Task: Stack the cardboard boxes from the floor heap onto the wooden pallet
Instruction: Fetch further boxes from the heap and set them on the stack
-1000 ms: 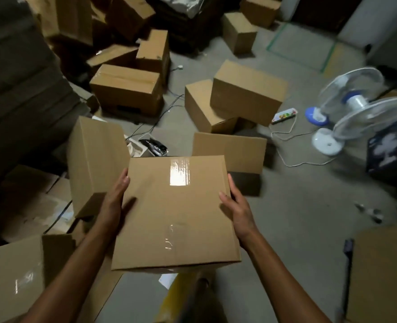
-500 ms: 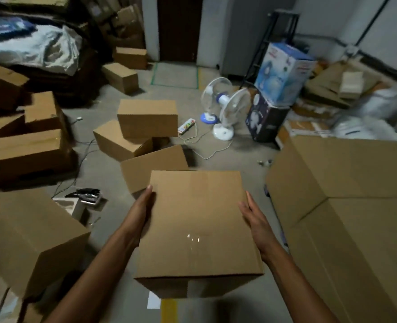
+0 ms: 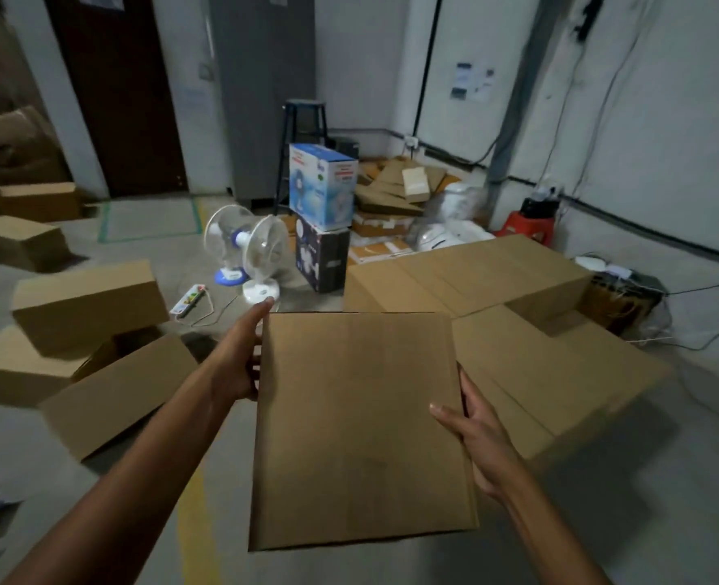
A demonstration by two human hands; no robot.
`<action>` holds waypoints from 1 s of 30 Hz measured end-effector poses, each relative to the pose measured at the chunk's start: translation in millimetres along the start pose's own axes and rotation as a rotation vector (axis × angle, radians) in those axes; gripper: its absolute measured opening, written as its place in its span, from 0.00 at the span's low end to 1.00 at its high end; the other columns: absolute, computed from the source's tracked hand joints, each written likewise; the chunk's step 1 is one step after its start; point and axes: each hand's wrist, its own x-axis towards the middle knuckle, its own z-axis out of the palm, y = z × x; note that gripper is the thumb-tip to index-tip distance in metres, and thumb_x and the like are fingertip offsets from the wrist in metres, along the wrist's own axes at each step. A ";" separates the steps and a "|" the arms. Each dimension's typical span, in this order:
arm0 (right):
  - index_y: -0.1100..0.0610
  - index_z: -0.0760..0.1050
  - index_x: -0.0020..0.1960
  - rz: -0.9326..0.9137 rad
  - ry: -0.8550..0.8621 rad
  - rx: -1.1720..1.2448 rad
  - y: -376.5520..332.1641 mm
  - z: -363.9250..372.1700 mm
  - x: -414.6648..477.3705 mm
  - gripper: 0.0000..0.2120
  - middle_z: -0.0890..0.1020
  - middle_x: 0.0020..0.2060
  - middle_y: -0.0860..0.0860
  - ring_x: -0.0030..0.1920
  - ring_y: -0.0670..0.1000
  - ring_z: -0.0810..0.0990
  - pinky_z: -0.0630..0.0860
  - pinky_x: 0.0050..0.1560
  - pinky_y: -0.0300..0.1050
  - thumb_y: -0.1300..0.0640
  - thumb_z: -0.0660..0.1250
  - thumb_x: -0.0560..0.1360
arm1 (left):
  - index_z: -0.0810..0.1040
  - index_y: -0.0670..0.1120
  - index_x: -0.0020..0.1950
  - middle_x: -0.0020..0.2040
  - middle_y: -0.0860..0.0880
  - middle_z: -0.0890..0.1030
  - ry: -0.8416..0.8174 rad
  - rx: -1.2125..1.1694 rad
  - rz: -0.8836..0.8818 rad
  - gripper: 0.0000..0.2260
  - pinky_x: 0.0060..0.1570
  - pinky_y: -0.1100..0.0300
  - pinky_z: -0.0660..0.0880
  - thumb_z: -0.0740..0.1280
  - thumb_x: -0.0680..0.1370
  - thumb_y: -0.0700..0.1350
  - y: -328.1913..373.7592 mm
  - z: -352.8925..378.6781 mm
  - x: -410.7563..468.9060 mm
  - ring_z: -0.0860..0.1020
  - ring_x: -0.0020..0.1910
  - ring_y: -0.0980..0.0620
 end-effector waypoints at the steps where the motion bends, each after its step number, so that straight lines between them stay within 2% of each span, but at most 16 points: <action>1: 0.42 0.65 0.75 -0.017 0.007 -0.002 -2.8 -21.5 -8.6 0.32 0.82 0.63 0.50 0.60 0.52 0.82 0.80 0.58 0.54 0.60 0.71 0.76 | 0.77 0.46 0.40 0.35 0.46 0.74 -0.003 0.024 0.015 0.22 0.37 0.57 0.71 0.68 0.73 0.66 2.4 27.3 -12.9 0.73 0.35 0.47; 4: 0.43 0.62 0.76 -0.075 0.038 -0.020 -14.1 -79.3 -33.0 0.33 0.80 0.64 0.49 0.62 0.50 0.81 0.79 0.61 0.53 0.63 0.69 0.78 | 0.76 0.48 0.43 0.33 0.50 0.72 -0.017 0.075 0.105 0.11 0.30 0.59 0.69 0.66 0.76 0.56 5.8 99.3 -43.5 0.70 0.32 0.50; 7: 0.43 0.61 0.78 -0.137 0.084 -0.054 -27.9 -134.2 -45.1 0.34 0.79 0.66 0.49 0.63 0.49 0.80 0.79 0.61 0.52 0.64 0.68 0.78 | 0.78 0.46 0.50 0.38 0.48 0.76 -0.057 0.032 0.248 0.08 0.33 0.57 0.71 0.67 0.76 0.50 0.8 160.0 -62.8 0.73 0.36 0.50; 9: 0.43 0.60 0.78 -0.142 0.134 -0.039 -42.2 -165.4 -51.7 0.34 0.78 0.67 0.48 0.63 0.48 0.80 0.80 0.60 0.52 0.59 0.70 0.78 | 0.78 0.45 0.48 0.38 0.47 0.76 -0.093 -0.012 0.297 0.06 0.36 0.56 0.70 0.66 0.76 0.46 -5.0 199.0 -74.9 0.73 0.36 0.51; 11: 0.44 0.63 0.75 -0.124 0.168 0.015 -63.0 -191.1 -60.1 0.30 0.79 0.65 0.48 0.60 0.47 0.80 0.80 0.55 0.47 0.50 0.71 0.76 | 0.77 0.45 0.44 0.36 0.48 0.76 -0.150 -0.057 0.344 0.04 0.38 0.56 0.69 0.66 0.76 0.45 -12.5 235.1 -81.0 0.74 0.36 0.51; 12: 0.44 0.66 0.73 -0.087 0.174 0.058 -75.0 -203.5 -63.2 0.28 0.79 0.65 0.48 0.59 0.47 0.80 0.79 0.53 0.47 0.44 0.69 0.75 | 0.77 0.45 0.45 0.39 0.46 0.77 -0.180 -0.069 0.369 0.04 0.41 0.55 0.70 0.66 0.76 0.45 -16.8 251.7 -81.4 0.75 0.40 0.50; 13: 0.44 0.68 0.69 -0.028 0.170 0.103 -86.1 -217.8 -64.3 0.27 0.78 0.65 0.49 0.59 0.48 0.79 0.77 0.54 0.51 0.37 0.66 0.73 | 0.78 0.43 0.48 0.44 0.42 0.78 -0.211 -0.076 0.399 0.07 0.46 0.53 0.71 0.67 0.75 0.46 -21.8 267.1 -81.0 0.76 0.46 0.46; 15: 0.44 0.72 0.65 0.102 0.147 0.177 -104.5 -252.2 -61.3 0.29 0.77 0.65 0.50 0.63 0.53 0.75 0.68 0.62 0.67 0.28 0.58 0.72 | 0.79 0.42 0.59 0.56 0.36 0.79 -0.269 -0.082 0.443 0.17 0.56 0.46 0.72 0.68 0.72 0.48 -31.1 295.5 -75.1 0.76 0.57 0.40; 17: 0.45 0.68 0.72 0.206 0.144 0.208 -114.4 -291.2 -50.3 0.37 0.74 0.68 0.54 0.70 0.63 0.68 0.54 0.66 0.80 0.24 0.54 0.72 | 0.78 0.46 0.66 0.62 0.38 0.80 -0.318 -0.053 0.475 0.22 0.63 0.42 0.72 0.67 0.73 0.48 -36.9 326.2 -68.3 0.77 0.62 0.39; 18: 0.46 0.65 0.76 0.229 0.172 0.214 -119.2 -307.8 -45.0 0.41 0.72 0.72 0.56 0.73 0.66 0.66 0.51 0.65 0.82 0.23 0.55 0.71 | 0.77 0.47 0.68 0.63 0.40 0.80 -0.339 -0.034 0.493 0.23 0.65 0.41 0.71 0.66 0.73 0.48 -39.8 342.0 -62.5 0.77 0.63 0.39; 20: 0.46 0.61 0.78 0.220 0.267 0.209 -123.9 -339.4 -31.5 0.41 0.68 0.75 0.58 0.74 0.68 0.63 0.53 0.65 0.83 0.26 0.60 0.72 | 0.76 0.49 0.69 0.64 0.42 0.80 -0.372 -0.008 0.522 0.23 0.67 0.39 0.69 0.65 0.73 0.48 -46.6 374.3 -46.0 0.76 0.66 0.38; 25: 0.46 0.62 0.78 0.197 0.469 0.182 -116.1 -422.7 18.5 0.36 0.66 0.76 0.56 0.75 0.66 0.62 0.59 0.65 0.82 0.35 0.68 0.74 | 0.76 0.47 0.70 0.66 0.39 0.78 -0.414 -0.024 0.540 0.24 0.69 0.34 0.66 0.65 0.75 0.52 -60.6 465.4 17.1 0.73 0.68 0.35; 30: 0.48 0.62 0.78 0.190 0.530 0.139 -114.1 -524.1 81.3 0.39 0.66 0.75 0.56 0.75 0.66 0.62 0.61 0.62 0.83 0.35 0.68 0.72 | 0.71 0.48 0.73 0.70 0.34 0.72 -0.423 -0.116 0.478 0.32 0.58 0.40 0.69 0.70 0.69 0.51 -64.8 568.7 91.0 0.67 0.70 0.29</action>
